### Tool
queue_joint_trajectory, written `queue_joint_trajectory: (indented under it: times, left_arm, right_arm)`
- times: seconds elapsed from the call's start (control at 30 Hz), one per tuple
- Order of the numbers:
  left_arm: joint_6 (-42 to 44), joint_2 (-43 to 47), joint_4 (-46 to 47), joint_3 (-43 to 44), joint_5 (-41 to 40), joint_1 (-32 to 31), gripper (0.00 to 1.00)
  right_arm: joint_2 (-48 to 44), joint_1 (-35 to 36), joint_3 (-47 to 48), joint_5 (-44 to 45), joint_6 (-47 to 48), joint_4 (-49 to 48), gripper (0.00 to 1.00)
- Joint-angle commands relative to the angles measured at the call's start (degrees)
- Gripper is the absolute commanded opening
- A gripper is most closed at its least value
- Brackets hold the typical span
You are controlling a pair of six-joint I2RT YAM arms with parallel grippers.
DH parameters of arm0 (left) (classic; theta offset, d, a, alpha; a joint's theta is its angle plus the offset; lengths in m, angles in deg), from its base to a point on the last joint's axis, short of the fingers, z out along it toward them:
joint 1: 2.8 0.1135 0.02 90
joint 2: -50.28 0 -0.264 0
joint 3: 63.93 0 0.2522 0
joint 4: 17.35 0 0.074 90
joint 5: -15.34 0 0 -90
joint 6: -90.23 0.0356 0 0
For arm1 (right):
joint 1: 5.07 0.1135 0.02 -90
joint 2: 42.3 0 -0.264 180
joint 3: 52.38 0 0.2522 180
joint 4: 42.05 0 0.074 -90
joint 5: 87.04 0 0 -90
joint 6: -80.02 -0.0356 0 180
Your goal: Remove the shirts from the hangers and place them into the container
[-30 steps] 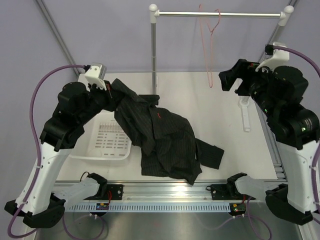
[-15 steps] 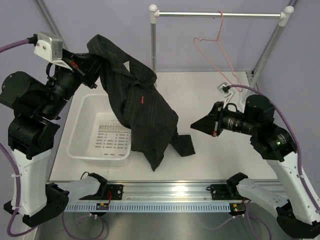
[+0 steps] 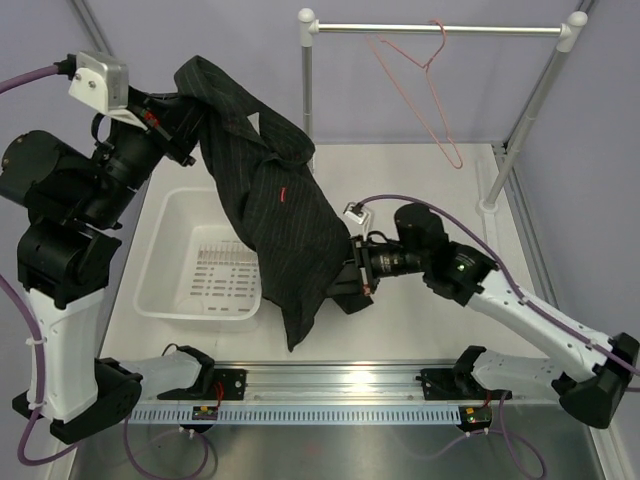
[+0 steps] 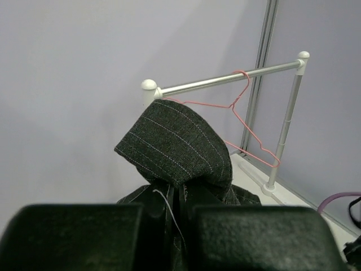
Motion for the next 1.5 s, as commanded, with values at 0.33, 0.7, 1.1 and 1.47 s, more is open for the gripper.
queue_joint_trajectory:
  times: [0.33, 0.7, 1.1, 1.47]
  left_arm:
    - [0.7, 2.73, 4.89, 8.35, 3.08, 0.33, 0.0]
    - [0.34, 4.05, 2.69, 11.07, 4.4, 0.33, 0.0]
    - [1.93, 12.56, -3.11, -8.42, -7.01, 0.33, 0.0]
    - [-10.98, 19.87, -7.49, -35.33, -32.75, 0.25, 0.0]
  right_arm:
    - [21.94, 5.36, 9.73, -2.04, -1.47, -13.12, 0.0]
    - [51.18, 15.3, 45.94, -15.29, 3.2, -5.63, 0.0]
    - [78.45, 16.01, 81.04, -31.23, -14.03, -12.66, 0.0]
    - [74.25, 13.64, 69.27, -19.72, -7.89, -7.92, 0.0]
